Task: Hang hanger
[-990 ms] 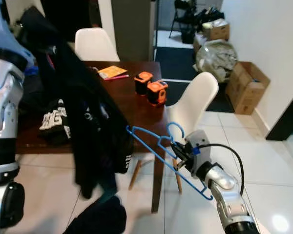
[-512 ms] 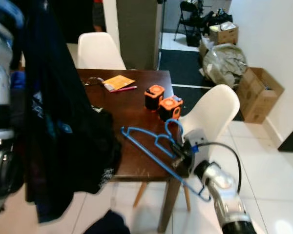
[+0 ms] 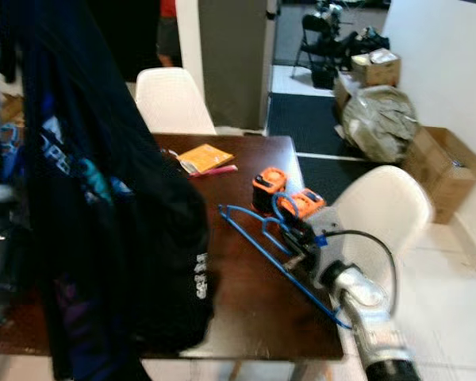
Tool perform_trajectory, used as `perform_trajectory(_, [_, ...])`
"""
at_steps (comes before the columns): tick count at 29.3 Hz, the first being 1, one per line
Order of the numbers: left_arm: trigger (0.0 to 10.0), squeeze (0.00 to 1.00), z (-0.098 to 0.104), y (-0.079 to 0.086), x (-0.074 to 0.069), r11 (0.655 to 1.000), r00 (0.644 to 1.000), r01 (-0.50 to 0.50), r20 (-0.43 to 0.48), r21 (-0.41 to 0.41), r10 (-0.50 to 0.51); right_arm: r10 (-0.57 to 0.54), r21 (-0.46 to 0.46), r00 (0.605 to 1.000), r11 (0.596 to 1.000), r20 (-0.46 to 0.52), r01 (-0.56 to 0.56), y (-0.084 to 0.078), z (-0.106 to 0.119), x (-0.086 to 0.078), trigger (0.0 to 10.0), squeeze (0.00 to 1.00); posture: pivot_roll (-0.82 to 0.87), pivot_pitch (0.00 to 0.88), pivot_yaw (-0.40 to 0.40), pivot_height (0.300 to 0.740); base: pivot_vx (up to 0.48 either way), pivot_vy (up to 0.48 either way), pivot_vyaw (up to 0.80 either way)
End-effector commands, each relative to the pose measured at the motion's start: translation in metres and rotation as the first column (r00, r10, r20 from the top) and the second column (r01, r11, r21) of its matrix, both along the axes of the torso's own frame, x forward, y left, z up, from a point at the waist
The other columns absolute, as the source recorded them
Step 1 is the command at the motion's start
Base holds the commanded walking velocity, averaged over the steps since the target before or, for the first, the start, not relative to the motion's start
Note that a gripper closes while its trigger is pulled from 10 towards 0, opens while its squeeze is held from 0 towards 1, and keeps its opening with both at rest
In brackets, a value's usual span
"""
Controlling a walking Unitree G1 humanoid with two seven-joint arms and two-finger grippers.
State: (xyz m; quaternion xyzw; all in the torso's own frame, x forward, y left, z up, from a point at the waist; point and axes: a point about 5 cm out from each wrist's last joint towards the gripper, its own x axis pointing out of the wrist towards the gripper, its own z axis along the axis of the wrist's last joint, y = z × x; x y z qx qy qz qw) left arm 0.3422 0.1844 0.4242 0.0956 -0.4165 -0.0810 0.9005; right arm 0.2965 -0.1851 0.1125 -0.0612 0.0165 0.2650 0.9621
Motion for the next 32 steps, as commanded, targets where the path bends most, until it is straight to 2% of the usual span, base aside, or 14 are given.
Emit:
perform_trajectory(1, [10.0, 0.0, -0.021, -0.002, 0.009, 0.999, 0.995, 0.025, -0.094, 0.024, -0.023, 0.0, 0.011, 1.0, 1.0, -0.03, 0.0, 0.001, -0.006, -0.003, 10.0, 0.0, 0.01, 0.004, -0.02, 0.74, 0.0, 0.0, 0.0])
perform_trajectory(2, [10.0, 0.0, -0.055, -0.013, 0.016, 0.994, 0.973, 0.094, -0.217, 0.064, -0.078, 0.0, 0.011, 1.0, 1.0, -0.031, 0.0, 0.0, -0.006, -0.003, 10.0, 0.0, 0.01, 0.007, -0.02, 0.74, 0.0, 0.0, 0.0])
perform_trajectory(3, [10.0, 0.0, -0.055, -0.013, 0.016, 0.994, 0.973, 0.094, -0.217, 0.064, -0.078, 0.0, 0.011, 1.0, 1.0, -0.031, 0.0, 0.0, -0.006, -0.003, 10.0, 0.0, 0.01, 0.007, -0.02, 0.74, 0.0, 0.0, 0.0])
perform_trajectory(5, [10.0, 0.0, -0.125, -0.039, 0.016, 0.948, 0.889, 0.264, -0.426, 0.178, -0.168, 0.002, 0.011, 0.999, 1.0, -0.035, -0.002, 0.0, -0.006, -0.004, 10.0, 0.0, 0.01, 0.008, -0.021, 0.74, 0.0, 0.0, 0.0])
perform_trajectory(7, [10.0, 0.0, -0.125, -0.039, 0.016, 0.948, 0.889, 0.264, -0.426, 0.178, -0.168, 0.002, 0.011, 0.999, 1.0, -0.035, -0.002, 0.0, -0.006, -0.004, 10.0, 0.0, 0.01, 0.008, -0.021, 0.74, 0.0, 0.0, 0.0])
perform_trajectory(9, [10.0, 0.0, -0.178, -0.058, 0.003, 0.88, 0.791, 0.404, -0.58, 0.251, -0.197, 0.005, 0.012, 0.999, 1.0, -0.038, -0.004, -0.001, -0.006, -0.004, 10.0, 0.0, 0.01, 0.013, -0.022, 0.74, 0.0, 0.0, 0.0])
perform_trajectory(16, [10.0, 0.0, -0.225, -0.059, -0.023, 0.815, 0.673, 0.487, -0.73, 0.314, -0.121, 0.007, 0.014, 0.999, 1.0, -0.044, -0.006, -0.002, -0.005, -0.005, 10.0, 0.0, 0.01, 0.023, -0.021, 0.74, 0.0, 0.0, 0.0])
perform_trajectory(18, [10.0, 0.0, -0.239, -0.039, -0.018, 0.843, 0.674, 0.338, -0.733, 0.418, 0.093, 0.01, 0.017, 0.999, 1.0, -0.048, -0.009, -0.002, -0.006, -0.005, 10.0, 0.0, 0.01, 0.023, -0.021, 0.74, 0.0, 0.0, 0.0])
perform_trajectory(22, [10.0, 0.0, -0.242, -0.033, -0.016, 0.845, 0.671, 0.297, -0.727, 0.444, 0.146, 0.01, 0.018, 0.999, 1.0, -0.049, -0.009, -0.002, -0.006, -0.005, 10.0, 0.0, 0.01, 0.023, -0.021, 0.74, 0.0, 0.0, 0.0])
perform_trajectory(23, [10.0, 1.0, -0.251, -0.014, -0.015, 0.876, 0.628, 0.188, -0.74, 0.444, 0.24, 0.013, 0.021, 0.999, 1.0, -0.051, -0.012, -0.002, -0.006, -0.005, 10.0, 0.0, 0.02, 0.022, -0.019, 0.74, 0.0, 0.0, 0.0])
perform_trajectory(24, [10.0, 1.0, -0.258, -0.001, -0.017, 0.888, 0.587, 0.116, -0.752, 0.445, 0.3, 0.014, 0.023, 0.998, 1.0, -0.053, -0.013, -0.002, -0.006, -0.005, 10.0, 0.0, 0.02, 0.022, -0.019, 0.74, 0.0, 0.0, 0.0])
perform_trajectory(26, [10.0, 1.0, -0.258, -0.001, -0.017, 0.888, 0.587, 0.116, -0.752, 0.445, 0.3, 0.014, 0.023, 0.998, 1.0, -0.053, -0.013, -0.002, -0.006, -0.005, 10.0, 0.0, 0.02, 0.022, -0.019, 0.74, 0.0, 0.0, 0.0])
perform_trajectory(28, [10.0, 1.0, -0.268, 0.022, -0.026, 0.883, 0.516, 0.016, -0.76, 0.47, 0.395, 0.014, 0.024, 0.998, 1.0, -0.053, -0.013, -0.002, -0.005, -0.005, 10.0, 0.0, 0.02, 0.022, -0.019, 0.74, 0.0, 0.0, 0.0])
perform_trajectory(32, [10.0, 1.0, -0.258, 0.036, -0.036, 0.854, 0.5, -0.027, -0.733, 0.519, 0.461, 0.015, 0.034, 0.998, 0.999, -0.053, -0.014, -0.002, -0.005, -0.004, 10.0, 0.0, 0.02, 0.016, -0.019, 0.74, 0.0, 0.0, 0.0])
